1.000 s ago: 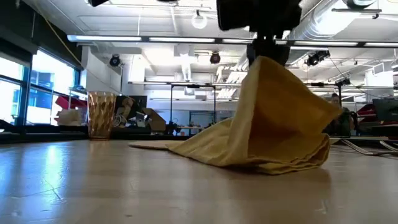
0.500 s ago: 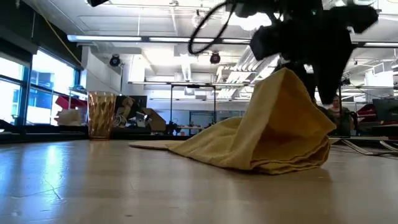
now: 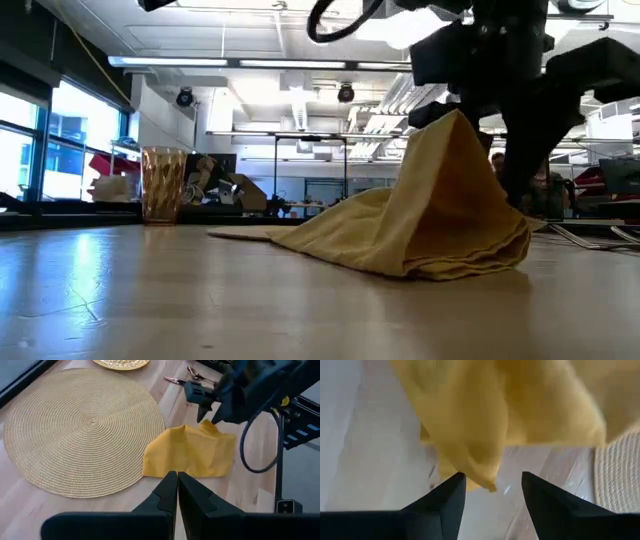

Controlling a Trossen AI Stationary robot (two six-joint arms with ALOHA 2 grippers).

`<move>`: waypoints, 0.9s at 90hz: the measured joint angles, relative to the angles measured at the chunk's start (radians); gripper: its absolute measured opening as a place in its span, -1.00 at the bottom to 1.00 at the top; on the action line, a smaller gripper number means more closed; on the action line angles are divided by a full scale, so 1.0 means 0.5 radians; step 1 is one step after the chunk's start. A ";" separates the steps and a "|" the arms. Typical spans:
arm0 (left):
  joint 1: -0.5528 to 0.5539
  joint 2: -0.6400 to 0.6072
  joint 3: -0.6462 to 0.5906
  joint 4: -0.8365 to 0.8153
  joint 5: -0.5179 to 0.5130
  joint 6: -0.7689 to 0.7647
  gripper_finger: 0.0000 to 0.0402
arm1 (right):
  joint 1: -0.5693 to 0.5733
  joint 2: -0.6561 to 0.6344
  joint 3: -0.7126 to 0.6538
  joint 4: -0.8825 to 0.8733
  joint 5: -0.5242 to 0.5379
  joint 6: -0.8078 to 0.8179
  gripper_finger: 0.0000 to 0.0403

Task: Set table place
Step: Fold the yellow table napkin

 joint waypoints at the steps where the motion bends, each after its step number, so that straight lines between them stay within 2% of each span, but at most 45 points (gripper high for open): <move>1: 0.000 0.000 0.000 0.000 0.000 -0.004 -1.00 | 0.005 0.000 0.000 0.013 0.000 0.000 -0.19; 16: 0.000 0.000 0.000 0.000 0.000 -0.007 -1.00 | 0.051 0.089 0.001 0.100 -0.014 0.060 -0.44; 27: 0.000 0.000 0.000 0.001 0.000 -0.008 -1.00 | 0.058 0.145 0.031 0.053 -0.015 0.253 -0.83; 32: 0.000 0.000 0.000 0.000 0.000 -0.008 -1.00 | 0.056 0.145 0.097 -0.012 -0.020 0.355 -0.94; 47: -0.001 0.000 0.000 0.002 -0.003 -0.007 -1.00 | -0.018 0.084 0.497 -0.428 -0.060 0.649 -1.00; 57: -0.001 -0.004 0.000 0.004 -0.041 -0.007 -1.00 | -0.106 -0.040 0.849 -0.523 -0.161 0.862 -1.00; 71: -0.001 -0.006 0.000 0.016 -0.074 0.026 -1.00 | -0.206 -0.159 1.282 -0.580 0.115 1.226 -1.00; 76: -0.001 -0.006 0.000 0.016 -0.076 0.031 -1.00 | -0.231 -0.186 1.332 -0.566 0.184 1.316 -1.00; 81: -0.001 -0.006 0.000 0.017 -0.081 0.047 -1.00 | -0.251 -0.189 1.281 -0.587 0.163 1.366 -1.00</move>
